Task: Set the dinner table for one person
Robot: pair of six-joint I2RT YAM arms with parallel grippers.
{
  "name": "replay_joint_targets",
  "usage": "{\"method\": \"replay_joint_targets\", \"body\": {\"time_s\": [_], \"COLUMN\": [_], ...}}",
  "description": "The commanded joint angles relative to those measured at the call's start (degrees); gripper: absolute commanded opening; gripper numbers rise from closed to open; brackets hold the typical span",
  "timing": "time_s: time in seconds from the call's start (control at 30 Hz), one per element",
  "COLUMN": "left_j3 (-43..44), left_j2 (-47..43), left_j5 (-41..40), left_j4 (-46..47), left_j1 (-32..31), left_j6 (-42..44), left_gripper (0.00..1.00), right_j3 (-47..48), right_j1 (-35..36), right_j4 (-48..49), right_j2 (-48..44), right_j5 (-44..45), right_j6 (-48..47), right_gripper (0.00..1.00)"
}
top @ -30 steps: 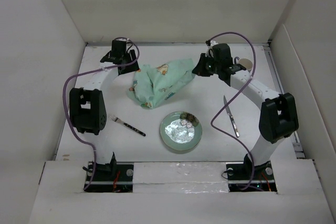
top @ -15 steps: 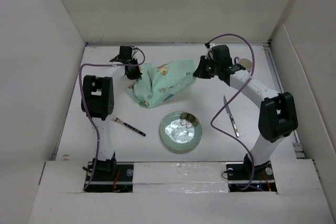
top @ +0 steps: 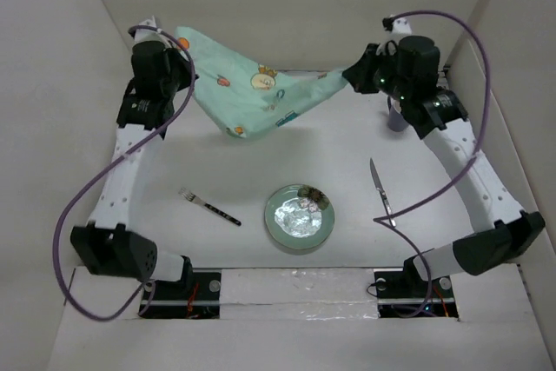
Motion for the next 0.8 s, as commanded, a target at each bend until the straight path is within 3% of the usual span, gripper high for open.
{"method": "replay_joint_targets", "body": {"time_s": [0.0,0.13,0.23,0.27,0.33,0.37,0.4,0.47,0.5,0.57,0.67,0.7,0.73,0.77], "left_j3": [0.93,0.32,-3.63,-5.99,-8.37,-9.51,-11.18,-10.67,-9.71,-7.08,-8.02,-9.51,-11.53,-15.38], "left_j2": [-3.98,-5.66,-5.58,-5.23,-4.00,-3.30,-1.37,1.00,3.19,5.49,6.99,5.95,5.33,4.63], "left_j5": [-7.02,-8.17,-5.72,-3.80,-1.94,-0.80,-1.05,-5.59,-7.19,-8.69,-8.36,-7.65,-6.86,-7.11], "left_j4": [-3.73,-4.00,-2.33,-1.72,-0.84,0.47,0.57,-0.83,-0.84,-2.14,-3.38,-2.95,-2.42,-1.72], "left_j1": [0.20,0.20,0.20,0.20,0.20,0.20,0.20,0.20,0.72,1.25,1.78,1.78,0.65,-0.06], "left_j6": [-0.71,-0.53,-2.37,-3.68,-4.66,-4.84,-4.92,-4.31,-3.44,-2.91,-2.38,-2.20,-1.42,-0.80], "left_gripper": [0.00,0.00,0.00,0.00,0.14,0.26,0.50,0.63,0.75,0.76,0.68,0.59,0.56,0.55], "right_j3": [6.77,10.47,18.27,26.74,37.40,43.29,53.79,60.46,61.01,51.13,28.02,22.75,13.99,10.16], "right_j1": [-1.01,-4.70,-7.61,-7.61,-8.23,-8.23,-8.23,-8.23,-8.23,-7.01,-5.51,-5.50,-5.50,-5.50], "right_j4": [-3.13,-1.22,-1.46,-2.77,-8.81,-11.11,-12.62,-16.40,-16.41,-12.04,-2.90,-1.13,1.23,2.30], "right_j2": [-1.66,4.39,15.01,22.61,30.91,35.12,42.48,47.19,47.90,43.36,31.77,29.30,25.45,23.93], "right_j5": [2.12,1.51,-0.34,-0.52,0.44,0.19,-0.42,-3.22,-3.94,-3.77,-0.97,-0.35,0.35,1.23], "right_j6": [0.25,2.10,3.07,3.07,3.77,4.30,4.74,6.49,6.67,5.19,2.90,2.55,2.46,2.37], "right_gripper": [0.00,0.00,0.00,0.00,0.00,0.04,0.20,0.63,0.70,0.74,0.68,0.57,0.28,0.10]}}
